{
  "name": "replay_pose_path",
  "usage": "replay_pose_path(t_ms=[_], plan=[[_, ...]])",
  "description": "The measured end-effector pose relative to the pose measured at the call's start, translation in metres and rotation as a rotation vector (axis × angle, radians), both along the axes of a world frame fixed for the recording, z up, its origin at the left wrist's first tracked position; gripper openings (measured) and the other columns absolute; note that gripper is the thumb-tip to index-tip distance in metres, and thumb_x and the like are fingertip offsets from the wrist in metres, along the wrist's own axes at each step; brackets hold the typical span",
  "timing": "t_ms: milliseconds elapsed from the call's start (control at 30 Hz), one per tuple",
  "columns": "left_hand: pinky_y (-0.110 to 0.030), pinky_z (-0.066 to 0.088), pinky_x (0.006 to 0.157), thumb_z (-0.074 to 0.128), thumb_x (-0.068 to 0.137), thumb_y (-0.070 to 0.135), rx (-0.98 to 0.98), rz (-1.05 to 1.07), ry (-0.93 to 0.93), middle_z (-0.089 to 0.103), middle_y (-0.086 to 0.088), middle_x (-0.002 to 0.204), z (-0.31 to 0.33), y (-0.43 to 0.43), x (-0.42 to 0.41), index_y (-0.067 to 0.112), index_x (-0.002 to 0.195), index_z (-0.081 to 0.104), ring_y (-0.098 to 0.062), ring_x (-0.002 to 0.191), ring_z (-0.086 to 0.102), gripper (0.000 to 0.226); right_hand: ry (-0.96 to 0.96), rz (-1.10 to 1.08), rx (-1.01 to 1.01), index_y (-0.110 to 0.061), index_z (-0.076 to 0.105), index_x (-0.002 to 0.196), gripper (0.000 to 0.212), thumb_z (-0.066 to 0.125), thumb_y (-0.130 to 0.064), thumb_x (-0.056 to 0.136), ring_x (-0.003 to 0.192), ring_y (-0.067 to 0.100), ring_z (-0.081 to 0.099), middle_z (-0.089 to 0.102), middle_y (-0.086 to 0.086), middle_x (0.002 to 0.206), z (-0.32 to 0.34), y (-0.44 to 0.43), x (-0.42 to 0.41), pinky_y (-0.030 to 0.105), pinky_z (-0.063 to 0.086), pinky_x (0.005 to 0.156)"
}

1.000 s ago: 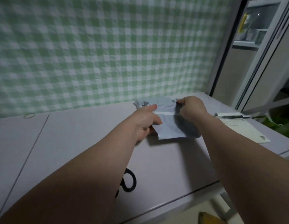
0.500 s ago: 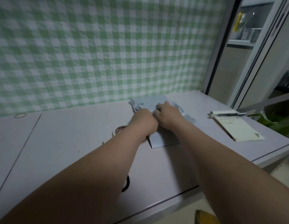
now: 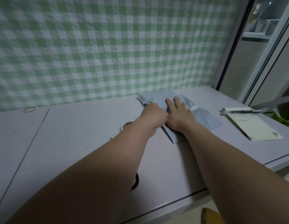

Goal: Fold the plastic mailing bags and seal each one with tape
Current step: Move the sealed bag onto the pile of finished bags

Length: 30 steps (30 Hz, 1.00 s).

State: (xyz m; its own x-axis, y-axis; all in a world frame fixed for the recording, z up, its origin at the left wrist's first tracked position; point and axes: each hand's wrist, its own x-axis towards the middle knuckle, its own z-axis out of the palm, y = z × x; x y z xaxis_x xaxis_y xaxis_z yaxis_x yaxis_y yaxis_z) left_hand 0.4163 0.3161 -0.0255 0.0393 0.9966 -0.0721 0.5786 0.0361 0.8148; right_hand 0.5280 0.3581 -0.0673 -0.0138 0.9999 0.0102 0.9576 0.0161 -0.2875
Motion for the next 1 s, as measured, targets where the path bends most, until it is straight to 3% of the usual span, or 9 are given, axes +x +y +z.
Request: replay_pose_path(t_ms=[100, 200, 300, 400, 500, 633, 900, 1000], plan=[[-0.028, 0.043, 0.067, 0.043, 0.095, 0.002, 0.033, -0.04, 0.043, 0.058, -0.026, 0.12, 0.004, -0.013, -0.004, -0.01, 0.117, 0.055, -0.038, 0.11, 0.057, 0.028, 0.001, -0.021, -0.039, -0.028, 0.004, 0.151, 0.067, 0.031, -0.052, 0.095, 0.145, 0.03, 0.006, -0.005, 0.004, 0.16, 0.003, -0.008, -0.004, 0.049, 0.009, 0.115], [-0.028, 0.041, 0.068, 0.043, 0.088, -0.002, 0.089, -0.065, 0.114, 0.061, -0.019, 0.114, 0.012, -0.028, -0.017, 0.0, 0.105, 0.06, -0.031, 0.099, 0.057, 0.025, 0.103, -0.022, 0.023, -0.018, 0.034, 0.138, 0.05, 0.038, -0.041, 0.094, 0.132, 0.034, 0.031, 0.028, 0.014, 0.145, 0.015, -0.023, -0.016, 0.052, 0.027, 0.108], [-0.024, 0.039, 0.084, 0.042, 0.086, -0.006, 0.152, -0.075, 0.164, 0.056, -0.009, 0.131, 0.029, -0.049, -0.043, 0.012, 0.127, 0.059, -0.024, 0.12, 0.052, 0.047, 0.255, -0.029, 0.21, -0.017, 0.048, 0.134, 0.041, 0.043, -0.031, 0.096, 0.125, 0.029, 0.046, 0.05, 0.01, 0.136, 0.029, -0.049, -0.042, 0.038, 0.037, 0.1], [-0.023, 0.037, 0.099, 0.048, 0.085, -0.007, 0.198, -0.021, 0.223, 0.05, -0.004, 0.14, 0.038, -0.071, -0.08, 0.014, 0.133, 0.054, -0.019, 0.129, 0.045, 0.053, 0.339, 0.008, 0.284, -0.019, 0.064, 0.119, 0.032, 0.048, -0.023, 0.092, 0.108, 0.021, 0.059, 0.066, 0.003, 0.117, 0.037, -0.077, -0.078, 0.032, 0.046, 0.086], [-0.028, 0.04, 0.102, 0.047, 0.086, -0.005, 0.228, 0.037, 0.261, 0.059, -0.005, 0.131, 0.04, -0.093, -0.119, 0.011, 0.129, 0.057, -0.018, 0.123, 0.051, 0.048, 0.369, 0.116, 0.234, -0.018, 0.071, 0.103, 0.027, 0.049, -0.018, 0.088, 0.097, 0.02, 0.063, 0.07, 0.001, 0.104, 0.039, -0.103, -0.117, 0.031, 0.051, 0.079], [-0.024, 0.041, 0.097, 0.047, 0.086, -0.004, 0.252, 0.138, 0.315, 0.065, -0.003, 0.121, 0.029, -0.119, -0.174, 0.013, 0.122, 0.063, -0.016, 0.115, 0.057, 0.043, 0.389, 0.236, 0.182, -0.02, 0.072, 0.102, 0.026, 0.051, -0.019, 0.088, 0.102, 0.019, 0.061, 0.07, -0.001, 0.107, 0.039, -0.135, -0.166, 0.031, 0.05, 0.084], [-0.031, 0.041, 0.101, 0.053, 0.092, 0.01, 0.235, 0.34, 0.485, 0.062, -0.004, 0.124, 0.008, -0.175, -0.283, 0.016, 0.117, 0.067, -0.021, 0.117, 0.054, 0.029, 0.444, 0.401, 0.077, -0.018, 0.072, 0.103, 0.023, 0.054, -0.019, 0.089, 0.105, 0.018, 0.061, 0.069, -0.001, 0.111, 0.033, -0.185, -0.249, 0.034, 0.049, 0.091], [-0.033, 0.045, 0.095, 0.054, 0.091, 0.011, 0.176, 0.378, 0.572, 0.063, -0.002, 0.118, 0.009, -0.193, -0.313, 0.018, 0.11, 0.069, -0.023, 0.112, 0.056, 0.025, 0.438, 0.449, 0.051, -0.019, 0.07, 0.107, 0.024, 0.055, -0.021, 0.089, 0.109, 0.018, 0.06, 0.068, -0.001, 0.116, 0.033, -0.2, -0.278, 0.033, 0.047, 0.095]])
